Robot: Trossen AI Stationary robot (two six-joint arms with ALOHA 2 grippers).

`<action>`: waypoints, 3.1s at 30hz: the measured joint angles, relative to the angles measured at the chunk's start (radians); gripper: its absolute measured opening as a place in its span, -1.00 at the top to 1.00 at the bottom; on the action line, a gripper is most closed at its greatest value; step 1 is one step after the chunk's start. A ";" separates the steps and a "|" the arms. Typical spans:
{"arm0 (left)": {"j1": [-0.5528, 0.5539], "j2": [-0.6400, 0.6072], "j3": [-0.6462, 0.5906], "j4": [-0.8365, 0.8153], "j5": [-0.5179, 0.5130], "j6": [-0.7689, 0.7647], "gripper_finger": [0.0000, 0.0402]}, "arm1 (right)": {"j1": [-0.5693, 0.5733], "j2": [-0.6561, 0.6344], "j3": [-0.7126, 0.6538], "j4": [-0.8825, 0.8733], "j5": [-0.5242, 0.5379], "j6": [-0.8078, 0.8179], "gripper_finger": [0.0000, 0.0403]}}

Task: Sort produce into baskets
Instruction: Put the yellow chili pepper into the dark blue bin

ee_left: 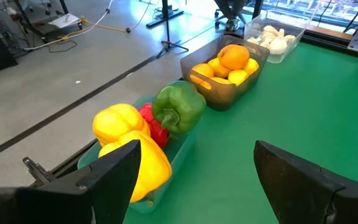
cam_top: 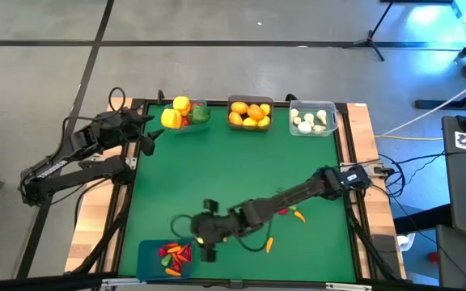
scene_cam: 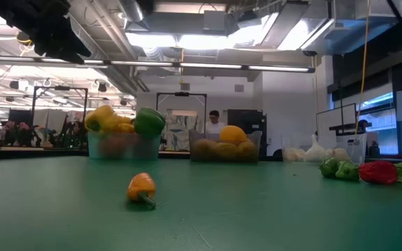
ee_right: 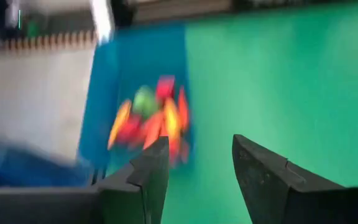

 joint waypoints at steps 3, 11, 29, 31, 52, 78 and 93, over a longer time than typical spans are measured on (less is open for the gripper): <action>0.000 0.000 0.000 0.000 0.000 0.000 -0.54 | 0.035 -0.040 0.000 -0.201 -0.002 0.000 0.16; 0.000 0.000 0.000 0.000 0.000 0.000 -0.54 | 0.094 -0.035 -0.002 -0.452 -0.010 -0.065 0.13; 0.000 0.001 0.000 -0.001 0.000 0.003 -0.54 | 0.011 0.067 0.000 -0.403 -0.089 -0.205 -0.31; 0.000 0.000 0.000 0.000 0.000 0.003 -0.54 | 0.013 0.097 -0.001 -0.416 -0.100 -0.234 -0.31; 0.000 0.000 0.000 0.000 0.000 0.003 -0.54 | 0.013 0.168 0.002 -0.460 -0.111 -0.097 -0.31; 0.000 0.000 0.000 0.000 0.000 0.002 -0.54 | 0.075 0.089 0.016 -0.604 0.179 0.441 -0.31; 0.000 0.001 0.000 0.000 0.000 0.001 -0.54 | 0.093 0.087 -0.017 -0.553 0.068 0.249 -0.31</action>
